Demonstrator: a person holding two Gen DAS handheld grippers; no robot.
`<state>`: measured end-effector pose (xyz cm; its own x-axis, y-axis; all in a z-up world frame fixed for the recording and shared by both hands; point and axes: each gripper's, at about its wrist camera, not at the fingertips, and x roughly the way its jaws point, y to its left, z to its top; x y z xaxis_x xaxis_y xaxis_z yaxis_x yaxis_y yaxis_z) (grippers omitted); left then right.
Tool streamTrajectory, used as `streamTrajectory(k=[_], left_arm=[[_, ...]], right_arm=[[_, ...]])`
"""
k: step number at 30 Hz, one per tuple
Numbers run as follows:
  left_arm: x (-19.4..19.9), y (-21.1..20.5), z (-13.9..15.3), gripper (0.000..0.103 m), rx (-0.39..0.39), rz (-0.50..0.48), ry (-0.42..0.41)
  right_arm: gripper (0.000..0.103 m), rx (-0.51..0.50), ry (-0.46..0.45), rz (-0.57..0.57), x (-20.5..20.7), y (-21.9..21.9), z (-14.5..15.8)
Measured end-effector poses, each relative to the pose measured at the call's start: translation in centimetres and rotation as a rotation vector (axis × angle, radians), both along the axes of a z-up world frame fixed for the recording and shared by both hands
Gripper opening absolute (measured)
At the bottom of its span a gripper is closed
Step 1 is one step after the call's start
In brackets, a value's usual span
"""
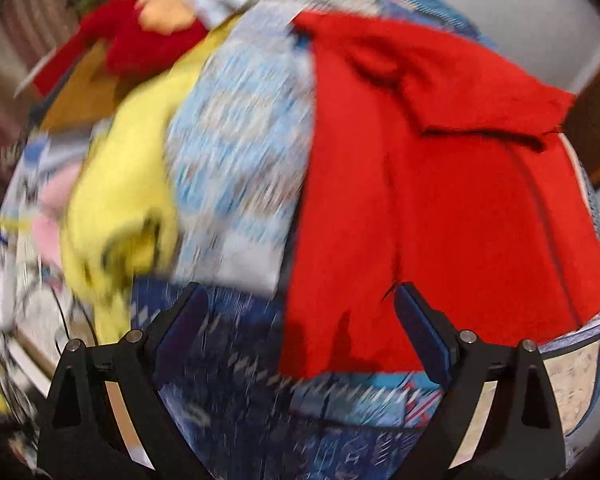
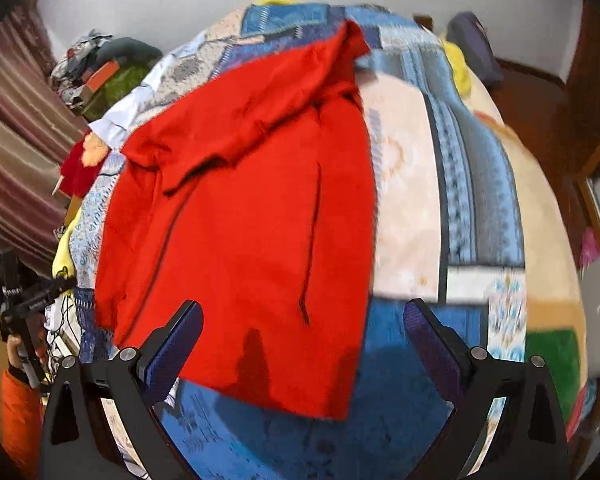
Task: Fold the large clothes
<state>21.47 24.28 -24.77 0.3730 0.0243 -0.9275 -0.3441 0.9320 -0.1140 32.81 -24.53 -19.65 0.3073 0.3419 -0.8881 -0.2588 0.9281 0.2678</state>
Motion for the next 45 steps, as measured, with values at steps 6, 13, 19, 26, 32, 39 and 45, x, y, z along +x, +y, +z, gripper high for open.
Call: streamTrajectory(k=[6,13,19,26,32,39,45], left_arm=[[-1.9,0.0,-4.2,0.095,-0.125,0.053,0.058],[-0.2,-2.2,-6.9,0.062,-0.124,0.018,0.113],[0.7,-4.1,-6.1,0.024,-0.051,-0.026,0.085],[1.8,-6.5,-3.8,0.007,-0.042,-0.106,0.023],[4.1,-7.5,2.6,0.006,-0.01,-0.149,-0.132],[8.3,-4.5,10.4,0.006,-0.043,-0.105,-0.308],[14.3,-0.8,14.5,0.006,0.033,-0.019,-0.388]], right_arm=[[0.1,0.033,0.032,-0.031,-1.0,-0.9,-1.9],[0.084,0.084,0.107,0.003,-0.6,0.1,-4.1],[0.042,0.108,0.095,0.033,-0.5,1.4,-4.1],[0.009,0.126,0.064,0.072,-0.7,3.1,-3.3],[0.007,0.139,-0.023,0.097,1.0,4.5,-0.5],[0.007,0.154,-0.14,0.097,5.5,6.0,4.0],[0.007,0.165,-0.21,0.052,12.2,7.6,7.1]])
